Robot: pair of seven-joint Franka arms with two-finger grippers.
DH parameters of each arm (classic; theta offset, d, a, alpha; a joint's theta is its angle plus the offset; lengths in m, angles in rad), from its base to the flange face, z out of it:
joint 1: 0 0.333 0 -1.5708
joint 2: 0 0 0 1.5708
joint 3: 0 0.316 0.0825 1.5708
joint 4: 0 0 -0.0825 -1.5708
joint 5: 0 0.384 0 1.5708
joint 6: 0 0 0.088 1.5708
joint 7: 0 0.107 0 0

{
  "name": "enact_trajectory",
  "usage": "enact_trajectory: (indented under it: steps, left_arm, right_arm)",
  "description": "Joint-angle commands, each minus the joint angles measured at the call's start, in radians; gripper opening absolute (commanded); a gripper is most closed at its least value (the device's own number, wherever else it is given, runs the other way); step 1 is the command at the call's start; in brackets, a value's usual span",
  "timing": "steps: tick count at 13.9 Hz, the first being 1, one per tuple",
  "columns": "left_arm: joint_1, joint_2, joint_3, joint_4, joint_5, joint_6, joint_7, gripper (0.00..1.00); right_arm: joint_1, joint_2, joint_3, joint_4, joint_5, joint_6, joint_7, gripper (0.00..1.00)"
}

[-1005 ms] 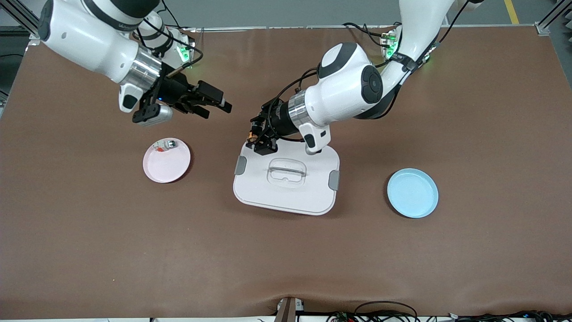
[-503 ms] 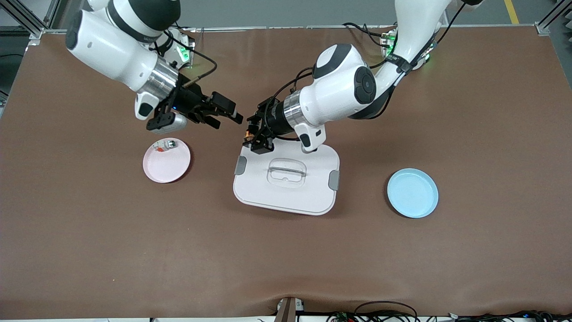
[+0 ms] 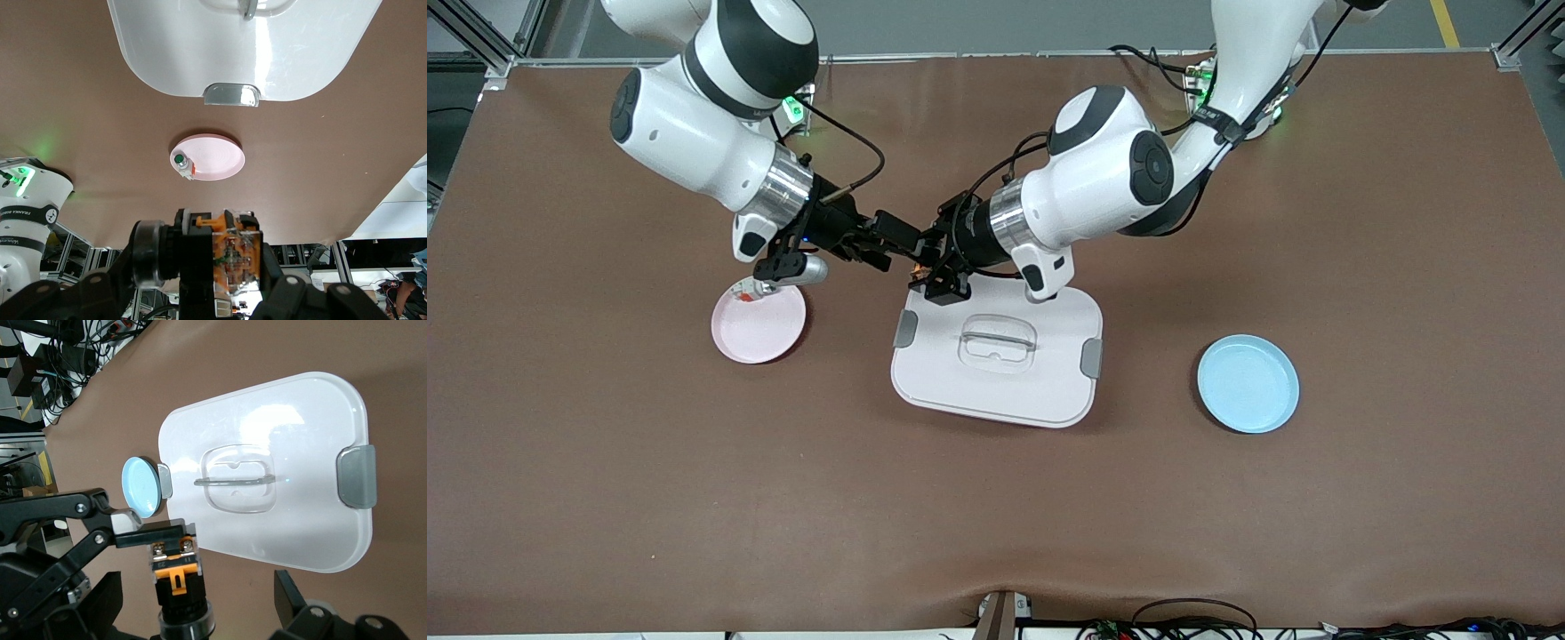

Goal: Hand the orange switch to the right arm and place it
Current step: 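Reach the right gripper toward the switch held by the left gripper, then close the right gripper on the switch and open the left gripper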

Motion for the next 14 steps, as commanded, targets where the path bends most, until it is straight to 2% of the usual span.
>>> enact_trajectory:
  steps: [1, 6, 7, 8, 9, 10, 14]
  left_arm:
    - [-0.013, 0.013, 0.003, 0.022, -0.015, 0.011, -0.011, 0.0]
    - [-0.012, 0.013, 0.005, 0.025, -0.015, 0.011, -0.01, 0.0]
    - [-0.012, 0.013, 0.005, 0.025, -0.015, 0.011, -0.01, 0.0]
    - [-0.012, 0.013, 0.005, 0.025, -0.015, 0.011, -0.01, 0.0]
    - [-0.012, 0.019, 0.005, 0.031, -0.015, 0.011, -0.008, 0.0]
    - [-0.012, 0.02, 0.005, 0.036, -0.015, 0.011, -0.008, 0.0]
    - [-0.012, 0.025, 0.005, 0.038, -0.015, 0.011, -0.007, 0.0]
  right_arm:
    - [0.033, 0.013, -0.01, 0.007, 0.029, 0.03, 0.016, 1.0]
    - [0.045, 0.022, -0.01, 0.013, 0.028, 0.043, 0.01, 1.0]
    - [0.044, 0.024, -0.011, 0.013, 0.026, 0.039, 0.001, 0.86]
    - [0.042, 0.022, -0.011, 0.015, 0.017, 0.035, -0.002, 0.55]
    - [0.041, 0.022, -0.011, 0.016, 0.017, 0.032, -0.002, 0.15]
    - [0.042, 0.022, -0.011, 0.024, 0.017, 0.03, -0.001, 0.0]
    - [0.044, 0.022, -0.011, 0.036, -0.012, 0.03, -0.047, 0.0]
